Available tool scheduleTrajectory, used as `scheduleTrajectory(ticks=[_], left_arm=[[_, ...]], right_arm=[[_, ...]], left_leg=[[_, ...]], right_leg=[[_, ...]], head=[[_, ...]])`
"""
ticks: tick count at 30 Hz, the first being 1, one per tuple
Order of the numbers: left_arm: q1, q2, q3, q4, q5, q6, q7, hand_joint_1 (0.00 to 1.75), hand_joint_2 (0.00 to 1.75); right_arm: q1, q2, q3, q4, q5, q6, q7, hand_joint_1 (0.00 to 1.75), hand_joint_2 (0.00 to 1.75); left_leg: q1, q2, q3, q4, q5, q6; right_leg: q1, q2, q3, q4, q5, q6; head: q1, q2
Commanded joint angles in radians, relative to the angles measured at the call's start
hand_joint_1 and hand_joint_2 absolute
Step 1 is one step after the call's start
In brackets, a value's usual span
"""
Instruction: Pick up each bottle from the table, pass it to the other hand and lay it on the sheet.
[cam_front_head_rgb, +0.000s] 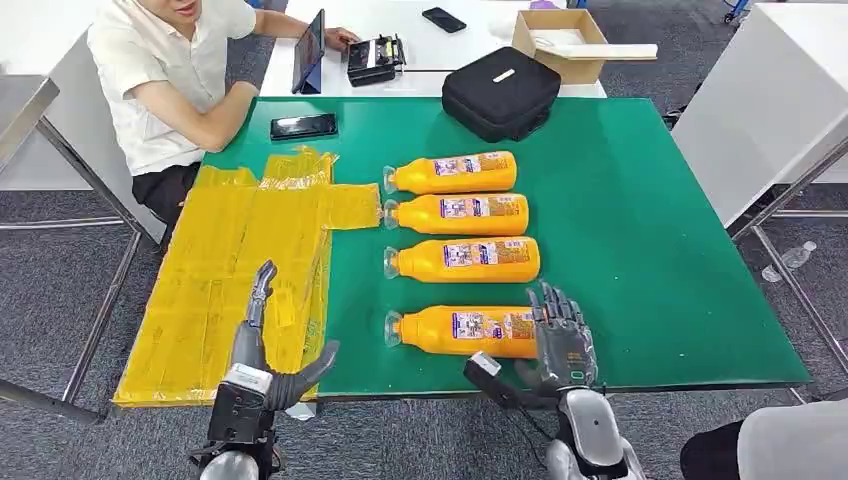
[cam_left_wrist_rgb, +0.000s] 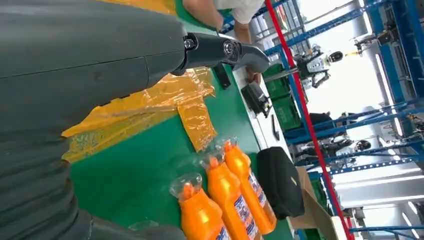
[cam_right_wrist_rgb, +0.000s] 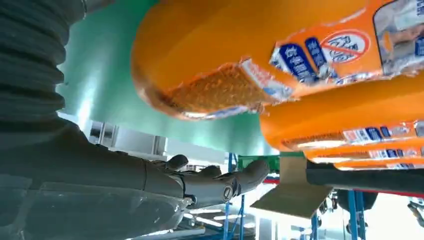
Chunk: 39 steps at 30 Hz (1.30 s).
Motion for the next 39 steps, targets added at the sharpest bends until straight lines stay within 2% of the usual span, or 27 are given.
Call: scheduleTrajectory(ticks=[1, 7, 13, 14, 15, 19, 23, 24, 25, 31, 39], left_arm=[[-0.039, -0.023, -0.044, 0.064, -0.011, -0.008, -0.001, 0.0, 1.75], [-0.043, -0.023, -0.049, 0.066, -0.011, -0.008, -0.001, 0.0, 1.75], [-0.041, -0.023, -0.047, 0.069, -0.011, -0.007, -0.001, 0.0, 1.75], [-0.042, -0.023, -0.047, 0.069, -0.011, -0.006, -0.001, 0.0, 1.75], [-0.041, -0.023, -0.047, 0.068, -0.011, -0.006, -0.001, 0.0, 1.75], [-0.038, -0.023, -0.046, 0.064, -0.011, -0.005, -0.001, 0.0, 1.75], [-0.044, -0.023, -0.051, 0.074, -0.008, -0.005, -0.004, 0.0, 1.75], [-0.044, -0.023, -0.052, 0.074, -0.007, -0.006, -0.005, 0.0, 1.75], [-0.044, -0.023, -0.051, 0.074, -0.005, -0.007, -0.009, 0.0, 1.75], [-0.051, -0.023, -0.053, 0.086, 0.002, -0.012, -0.019, 0.0, 1.75], [-0.055, -0.023, -0.053, 0.091, 0.006, -0.013, -0.023, 0.0, 1.75]], right_arm=[[-0.117, 0.036, -0.066, 0.241, -0.038, -0.011, -0.031, 0.0, 1.75], [-0.137, 0.036, -0.067, 0.263, -0.04, -0.016, -0.038, 0.0, 1.75], [-0.136, 0.041, -0.065, 0.267, -0.041, -0.012, -0.041, 0.0, 1.75], [-0.141, 0.042, -0.065, 0.277, -0.043, -0.012, -0.045, 0.0, 1.75], [-0.144, 0.043, -0.063, 0.285, -0.044, -0.014, -0.05, 0.0, 1.75], [-0.142, 0.047, -0.064, 0.281, -0.048, -0.016, -0.053, 0.0, 1.75], [-0.149, 0.042, -0.061, 0.316, -0.068, 0.004, -0.063, 0.0, 1.75], [-0.149, 0.041, -0.062, 0.319, -0.073, 0.005, -0.066, 0.49, 1.75], [-0.149, 0.038, -0.065, 0.325, -0.093, 0.009, -0.077, 1.75, 1.75], [-0.142, 0.032, -0.075, 0.344, -0.21, 0.037, -0.142, 1.75, 1.75], [-0.14, 0.025, -0.077, 0.358, -0.238, 0.04, -0.149, 1.75, 1.75]], left_leg=[[0.0, 0.002, 0.006, -0.001, -0.002, 0.0], [0.0, 0.0, 0.003, -0.001, 0.0, 0.0], [0.0, 0.0, 0.004, -0.001, -0.001, 0.0], [0.0, 0.002, 0.009, -0.001, -0.003, 0.0], [0.0, 0.0, 0.004, -0.001, -0.001, 0.0], [0.0, 0.001, 0.003, -0.001, 0.0, 0.0], [0.0, 0.001, 0.006, -0.001, -0.001, 0.0], [0.0, 0.0, 0.005, -0.001, -0.001, 0.0], [0.0, 0.0, 0.004, -0.001, -0.001, 0.0], [0.0, 0.001, 0.007, -0.001, -0.002, 0.0], [0.0, 0.0, 0.006, -0.001, -0.001, 0.0]], right_leg=[[0.001, 0.0, 0.006, -0.002, -0.002, -0.004], [0.0, -0.001, 0.003, -0.001, 0.0, -0.002], [0.001, -0.001, 0.004, -0.001, -0.001, -0.003], [0.001, -0.001, 0.009, -0.001, -0.003, -0.006], [0.001, -0.001, 0.005, -0.001, -0.001, -0.003], [0.001, -0.001, 0.002, -0.001, 0.0, -0.002], [0.001, -0.001, 0.006, -0.001, -0.001, -0.003], [0.001, -0.001, 0.005, -0.001, -0.001, -0.003], [0.001, -0.001, 0.004, -0.001, -0.001, -0.002], [0.001, -0.002, 0.007, -0.001, -0.002, -0.004], [0.001, -0.002, 0.006, -0.002, -0.001, -0.003]], head=[[0.0, 0.0], [0.0, 0.0], [0.0, 0.0], [0.0, 0.0], [0.0, 0.0], [0.0, 0.0], [0.0, 0.0], [0.0, 0.0], [0.0, 0.0], [0.0, 0.0], [0.0, 0.0]])
